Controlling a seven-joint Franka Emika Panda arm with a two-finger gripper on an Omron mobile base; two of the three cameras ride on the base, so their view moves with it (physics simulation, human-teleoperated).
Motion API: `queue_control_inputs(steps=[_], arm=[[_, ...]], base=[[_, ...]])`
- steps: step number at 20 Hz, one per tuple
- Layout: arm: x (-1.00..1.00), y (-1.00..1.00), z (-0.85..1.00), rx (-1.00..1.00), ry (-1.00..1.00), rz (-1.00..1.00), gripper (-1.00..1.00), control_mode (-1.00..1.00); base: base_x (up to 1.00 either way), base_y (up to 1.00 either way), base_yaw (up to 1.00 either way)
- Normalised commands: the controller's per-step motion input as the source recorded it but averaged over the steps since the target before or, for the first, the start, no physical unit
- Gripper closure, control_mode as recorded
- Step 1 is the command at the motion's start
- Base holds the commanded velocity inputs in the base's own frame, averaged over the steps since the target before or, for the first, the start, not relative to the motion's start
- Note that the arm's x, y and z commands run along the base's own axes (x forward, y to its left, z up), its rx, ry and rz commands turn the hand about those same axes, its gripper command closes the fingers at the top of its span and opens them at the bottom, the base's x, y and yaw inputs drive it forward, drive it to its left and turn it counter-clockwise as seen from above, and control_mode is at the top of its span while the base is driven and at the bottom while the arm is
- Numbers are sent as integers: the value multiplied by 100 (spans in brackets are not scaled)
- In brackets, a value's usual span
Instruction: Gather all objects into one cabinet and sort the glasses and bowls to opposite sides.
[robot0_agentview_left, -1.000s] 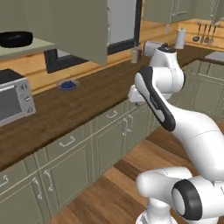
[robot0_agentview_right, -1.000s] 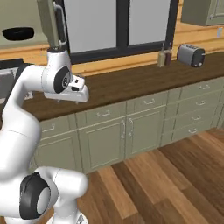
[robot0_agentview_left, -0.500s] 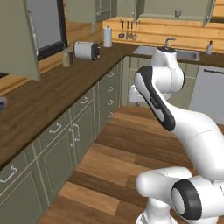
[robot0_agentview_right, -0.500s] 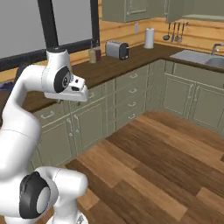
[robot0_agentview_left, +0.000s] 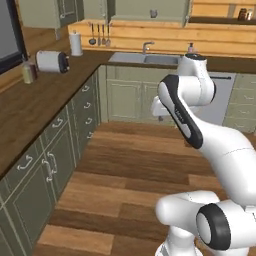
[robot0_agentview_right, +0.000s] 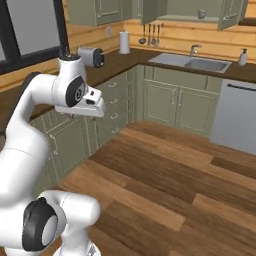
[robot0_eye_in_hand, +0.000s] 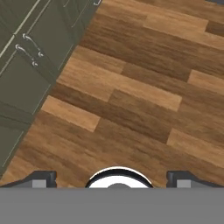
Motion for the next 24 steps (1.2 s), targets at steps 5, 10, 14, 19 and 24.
queue_control_inputs(steps=[5,10,14,19,24], arm=[[0,0,0,0,0,0,-100,100],[0,0,0,0,0,0,-100,100],[0,0,0,0,0,0,-100,100],[0,0,0,0,0,0,-100,100],[0,0,0,0,0,0,-100,100]], base=[[81,0,-36],[100,1,-37],[100,19,-27],[100,55,-15],[100,72,-9]])
